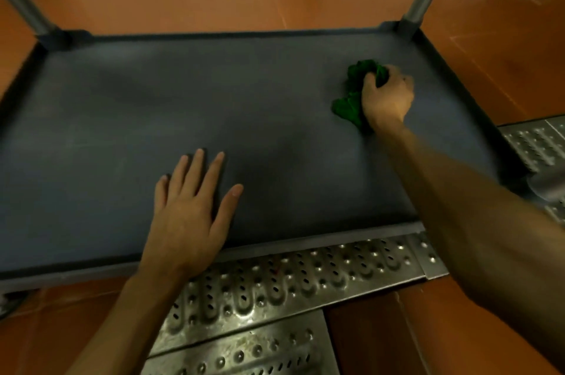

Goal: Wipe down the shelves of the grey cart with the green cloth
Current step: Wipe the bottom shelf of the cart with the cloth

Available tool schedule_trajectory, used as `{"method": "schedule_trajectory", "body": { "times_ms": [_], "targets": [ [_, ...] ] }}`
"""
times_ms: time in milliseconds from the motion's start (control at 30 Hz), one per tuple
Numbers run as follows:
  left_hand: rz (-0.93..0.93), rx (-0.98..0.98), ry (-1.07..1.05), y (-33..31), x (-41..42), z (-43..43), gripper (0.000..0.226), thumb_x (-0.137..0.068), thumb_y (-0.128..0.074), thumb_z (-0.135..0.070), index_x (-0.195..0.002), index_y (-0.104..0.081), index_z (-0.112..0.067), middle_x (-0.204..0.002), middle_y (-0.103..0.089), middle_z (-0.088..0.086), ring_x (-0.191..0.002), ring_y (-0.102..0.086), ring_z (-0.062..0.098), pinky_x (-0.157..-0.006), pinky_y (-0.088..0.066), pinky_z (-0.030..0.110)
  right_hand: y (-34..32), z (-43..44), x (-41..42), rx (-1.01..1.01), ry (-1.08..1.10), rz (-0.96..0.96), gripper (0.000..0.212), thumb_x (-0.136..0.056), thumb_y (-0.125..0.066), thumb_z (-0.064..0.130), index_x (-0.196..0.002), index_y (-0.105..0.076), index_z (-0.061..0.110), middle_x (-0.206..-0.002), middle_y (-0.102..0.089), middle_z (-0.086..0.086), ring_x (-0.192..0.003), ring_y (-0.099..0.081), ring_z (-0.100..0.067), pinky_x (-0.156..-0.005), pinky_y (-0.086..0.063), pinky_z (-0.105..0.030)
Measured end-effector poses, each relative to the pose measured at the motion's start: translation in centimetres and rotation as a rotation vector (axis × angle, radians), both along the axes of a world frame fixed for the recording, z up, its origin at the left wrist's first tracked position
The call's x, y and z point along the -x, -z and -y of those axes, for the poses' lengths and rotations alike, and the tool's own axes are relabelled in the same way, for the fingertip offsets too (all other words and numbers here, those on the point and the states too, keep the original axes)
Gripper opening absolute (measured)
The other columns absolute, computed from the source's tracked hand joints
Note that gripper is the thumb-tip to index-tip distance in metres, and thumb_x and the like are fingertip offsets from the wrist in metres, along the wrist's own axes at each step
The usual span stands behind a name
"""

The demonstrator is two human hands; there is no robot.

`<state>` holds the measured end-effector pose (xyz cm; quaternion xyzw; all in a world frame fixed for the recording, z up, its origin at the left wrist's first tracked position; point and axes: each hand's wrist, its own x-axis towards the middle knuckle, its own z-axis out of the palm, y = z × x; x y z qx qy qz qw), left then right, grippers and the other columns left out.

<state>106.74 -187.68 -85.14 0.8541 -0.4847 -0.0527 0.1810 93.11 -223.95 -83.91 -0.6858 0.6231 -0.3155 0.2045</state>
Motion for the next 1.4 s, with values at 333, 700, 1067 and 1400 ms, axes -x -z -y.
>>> {"method": "schedule_trajectory", "body": {
  "times_ms": [333,700,1067,1400],
  "targets": [
    [-0.038,-0.004,-0.052,-0.5,0.7,0.6,0.087,-0.090,-0.003,-0.080,-0.161,0.010,-0.031,-0.171,0.008,-0.003,-0.157,0.010,0.014,-0.128,-0.001,0.048,-0.5,-6.6,-11.9,-0.054,-0.470,0.078,0.051,-0.082,-0.069,0.031,-0.129,-0.061,0.013,-0.124,-0.060,-0.012,-0.109,-0.060,-0.029,-0.096,-0.048,-0.032],
    [-0.020,0.187,-0.205,-1.2,0.9,0.0,0.088,-0.097,-0.010,-0.070,-0.162,0.002,-0.012,-0.169,0.008,0.017,-0.157,0.004,0.030,-0.126,-0.006,0.053,-0.4,-20.6,-13.1,-0.062,-1.163,0.018,0.054,-0.080,-0.077,0.034,-0.130,-0.062,0.021,-0.126,-0.053,-0.004,-0.109,-0.059,-0.023,-0.098,-0.048,-0.039],
    [-0.050,0.141,-0.225,-1.0,0.6,-0.3,0.089,-0.095,-0.008,-0.071,-0.162,-0.004,-0.014,-0.170,-0.004,0.012,-0.157,-0.002,0.030,-0.126,-0.008,0.053,-1.6,-17.1,4.8,-0.085,-1.214,-0.054,0.059,-0.071,-0.082,0.010,-0.127,-0.063,0.010,-0.126,-0.055,-0.008,-0.116,-0.058,-0.019,-0.104,-0.042,-0.021],
    [-0.127,0.252,-0.217,-1.4,-0.2,-0.8,0.088,-0.096,-0.010,-0.069,-0.161,-0.013,-0.011,-0.169,-0.013,0.016,-0.156,-0.011,0.032,-0.126,-0.012,0.054,-4.8,-6.5,22.0,-0.031,-0.596,-0.430,0.058,-0.079,-0.073,-0.001,-0.133,-0.053,0.007,-0.117,-0.054,-0.010,-0.107,-0.057,-0.030,-0.094,-0.051,-0.050]
  ]
}}
